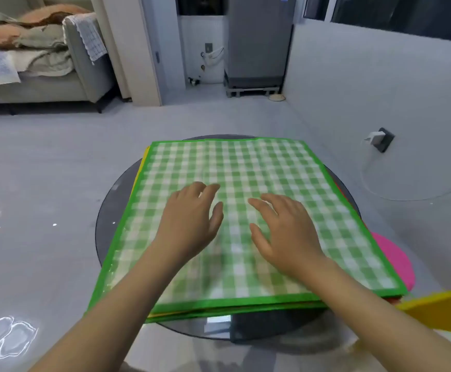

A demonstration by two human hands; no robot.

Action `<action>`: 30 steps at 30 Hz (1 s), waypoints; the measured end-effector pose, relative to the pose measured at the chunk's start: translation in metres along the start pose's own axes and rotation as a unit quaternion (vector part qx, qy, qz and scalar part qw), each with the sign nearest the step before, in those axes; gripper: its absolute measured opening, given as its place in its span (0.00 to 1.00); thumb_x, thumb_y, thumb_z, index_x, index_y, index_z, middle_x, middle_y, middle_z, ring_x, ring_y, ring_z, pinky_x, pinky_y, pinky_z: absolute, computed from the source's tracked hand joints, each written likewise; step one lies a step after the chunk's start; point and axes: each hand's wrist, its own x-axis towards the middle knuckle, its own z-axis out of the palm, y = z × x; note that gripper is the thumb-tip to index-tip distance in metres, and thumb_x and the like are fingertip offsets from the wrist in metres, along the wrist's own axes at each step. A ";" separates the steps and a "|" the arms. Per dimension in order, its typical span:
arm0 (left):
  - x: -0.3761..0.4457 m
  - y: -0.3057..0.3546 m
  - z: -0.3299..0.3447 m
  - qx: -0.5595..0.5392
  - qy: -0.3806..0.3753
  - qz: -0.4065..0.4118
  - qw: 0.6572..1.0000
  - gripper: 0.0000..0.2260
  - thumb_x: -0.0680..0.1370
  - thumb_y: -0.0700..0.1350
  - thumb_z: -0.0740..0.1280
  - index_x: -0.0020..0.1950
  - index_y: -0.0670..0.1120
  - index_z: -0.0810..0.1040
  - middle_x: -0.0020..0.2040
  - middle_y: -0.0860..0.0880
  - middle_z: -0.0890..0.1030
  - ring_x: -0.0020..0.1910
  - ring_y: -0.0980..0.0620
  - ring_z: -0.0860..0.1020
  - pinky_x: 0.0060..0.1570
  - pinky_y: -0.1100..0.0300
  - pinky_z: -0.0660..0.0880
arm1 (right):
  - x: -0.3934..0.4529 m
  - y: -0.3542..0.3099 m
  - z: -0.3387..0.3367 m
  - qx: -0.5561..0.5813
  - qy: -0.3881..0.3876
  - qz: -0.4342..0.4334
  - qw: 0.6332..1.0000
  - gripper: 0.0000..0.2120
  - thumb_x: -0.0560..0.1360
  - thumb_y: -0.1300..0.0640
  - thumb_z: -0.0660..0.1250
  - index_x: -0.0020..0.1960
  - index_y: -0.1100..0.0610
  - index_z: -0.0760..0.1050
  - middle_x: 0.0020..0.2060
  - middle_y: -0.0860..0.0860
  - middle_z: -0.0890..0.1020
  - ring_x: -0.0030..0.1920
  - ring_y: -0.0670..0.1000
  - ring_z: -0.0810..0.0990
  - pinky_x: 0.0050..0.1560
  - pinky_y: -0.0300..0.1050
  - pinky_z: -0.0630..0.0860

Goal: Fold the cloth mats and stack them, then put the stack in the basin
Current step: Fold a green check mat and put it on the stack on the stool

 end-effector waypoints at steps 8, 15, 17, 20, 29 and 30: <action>-0.078 0.020 0.006 -0.067 -0.117 0.016 0.991 0.23 0.75 0.57 0.54 0.62 0.47 0.77 0.51 0.48 0.79 0.47 0.46 0.79 0.47 0.52 0.75 | -0.070 0.007 -0.006 0.034 -0.087 -0.040 0.995 0.20 0.74 0.47 0.58 0.61 0.53 0.76 0.53 0.48 0.81 0.54 0.50 0.78 0.54 0.41 0.70; -0.098 0.016 0.008 -0.096 -0.164 0.042 0.981 0.23 0.73 0.65 0.57 0.55 0.52 0.81 0.53 0.52 0.79 0.52 0.52 0.77 0.53 0.55 0.74 | -0.091 0.022 -0.005 0.094 -0.170 -0.034 0.980 0.22 0.74 0.39 0.54 0.61 0.47 0.76 0.58 0.43 0.77 0.60 0.45 0.73 0.61 0.37 0.64; -0.099 0.016 0.008 -0.098 -0.173 0.053 0.979 0.24 0.72 0.65 0.58 0.55 0.52 0.82 0.53 0.52 0.79 0.52 0.51 0.77 0.52 0.54 0.75 | -0.093 0.026 -0.005 0.102 -0.181 -0.036 0.978 0.23 0.74 0.37 0.55 0.61 0.47 0.76 0.59 0.44 0.77 0.61 0.46 0.72 0.62 0.37 0.62; -0.097 0.018 0.005 -0.091 -0.187 0.060 0.976 0.26 0.72 0.66 0.56 0.56 0.52 0.81 0.55 0.52 0.79 0.54 0.52 0.77 0.53 0.56 0.74 | -0.093 0.027 -0.007 0.113 -0.188 -0.034 0.975 0.23 0.73 0.35 0.55 0.60 0.45 0.77 0.60 0.44 0.77 0.62 0.46 0.72 0.62 0.38 0.62; -0.089 0.023 -0.001 -0.125 -0.190 0.044 0.973 0.20 0.73 0.61 0.59 0.47 0.51 0.85 0.50 0.55 0.82 0.48 0.56 0.80 0.44 0.62 0.76 | -0.086 0.024 -0.011 0.169 -0.136 -0.003 0.976 0.18 0.73 0.38 0.58 0.47 0.45 0.83 0.52 0.42 0.83 0.58 0.44 0.77 0.58 0.40 0.68; -0.088 0.024 -0.001 -0.120 -0.194 0.044 0.973 0.18 0.74 0.58 0.60 0.46 0.49 0.85 0.49 0.54 0.82 0.48 0.55 0.80 0.44 0.60 0.76 | -0.084 0.023 -0.013 0.169 -0.134 -0.001 0.976 0.17 0.73 0.39 0.59 0.46 0.46 0.83 0.50 0.43 0.83 0.56 0.44 0.78 0.57 0.42 0.71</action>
